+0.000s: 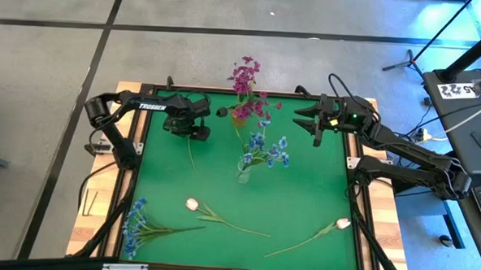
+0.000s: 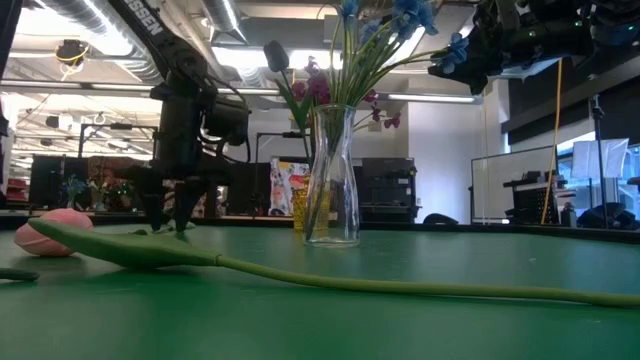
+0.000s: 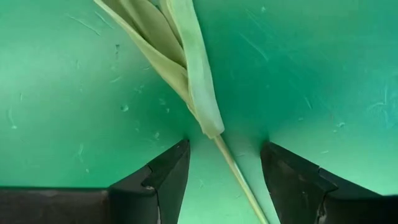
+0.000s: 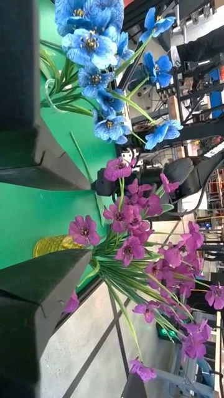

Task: Sort flowers into vase by color
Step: Put the black flowers into the yellow vase

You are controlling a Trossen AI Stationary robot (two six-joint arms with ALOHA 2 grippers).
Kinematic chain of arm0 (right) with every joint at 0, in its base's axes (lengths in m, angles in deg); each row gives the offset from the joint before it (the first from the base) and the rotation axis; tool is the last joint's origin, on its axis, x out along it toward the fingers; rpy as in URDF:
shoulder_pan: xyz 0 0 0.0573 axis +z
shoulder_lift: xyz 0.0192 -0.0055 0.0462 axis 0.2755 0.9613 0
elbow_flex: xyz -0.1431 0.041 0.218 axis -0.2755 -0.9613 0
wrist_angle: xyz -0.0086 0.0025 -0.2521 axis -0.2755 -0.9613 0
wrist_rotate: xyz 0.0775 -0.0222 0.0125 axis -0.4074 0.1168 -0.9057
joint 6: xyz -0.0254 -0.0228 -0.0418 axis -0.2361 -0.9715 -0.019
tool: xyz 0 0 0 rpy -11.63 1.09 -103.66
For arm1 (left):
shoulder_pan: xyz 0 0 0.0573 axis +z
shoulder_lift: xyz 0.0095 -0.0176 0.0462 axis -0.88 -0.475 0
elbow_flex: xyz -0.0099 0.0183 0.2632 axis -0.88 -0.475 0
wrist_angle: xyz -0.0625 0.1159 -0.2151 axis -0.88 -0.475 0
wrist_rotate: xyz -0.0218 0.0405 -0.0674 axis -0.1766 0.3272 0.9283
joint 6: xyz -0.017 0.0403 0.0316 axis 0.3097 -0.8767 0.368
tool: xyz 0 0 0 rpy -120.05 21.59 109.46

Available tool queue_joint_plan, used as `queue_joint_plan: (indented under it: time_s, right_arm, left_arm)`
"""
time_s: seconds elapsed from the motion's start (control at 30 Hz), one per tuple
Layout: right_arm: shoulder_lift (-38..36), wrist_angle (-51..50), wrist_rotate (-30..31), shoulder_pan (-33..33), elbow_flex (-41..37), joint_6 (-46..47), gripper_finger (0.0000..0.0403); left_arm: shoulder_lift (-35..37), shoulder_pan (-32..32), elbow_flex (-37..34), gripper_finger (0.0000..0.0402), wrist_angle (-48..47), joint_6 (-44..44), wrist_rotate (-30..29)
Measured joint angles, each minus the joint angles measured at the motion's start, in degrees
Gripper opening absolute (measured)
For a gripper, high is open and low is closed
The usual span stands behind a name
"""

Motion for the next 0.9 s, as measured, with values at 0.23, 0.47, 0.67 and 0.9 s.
queue_joint_plan:
  time_s: [0.23, 0.47, 0.67, 0.9]
  right_arm:
    - [0.0, -0.9, 0.0, 0.0, 0.0, 0.0, 0.0160]
    - [0.0, -1.5, 0.0, 0.0, 0.0, 0.0, 0.0160]
    - [0.0, -1.5, 0.0, 0.0, 0.0, 0.0, 0.0160]
    - [0.0, -1.5, 0.2, 0.0, 0.0, 0.0, 0.0160]
  left_arm:
    - [-0.8, 0.7, 0.1, 0.0166, 0.2, -0.3, -0.5]
    - [-0.9, 0.7, 0.0, 0.0085, 0.0, -1.3, -1.4]
    - [-0.9, 0.8, 0.0, 0.0010, 0.3, -3.0, -1.6]
    - [-0.4, 0.8, 0.0, 0.0004, 0.2, -3.6, -1.8]
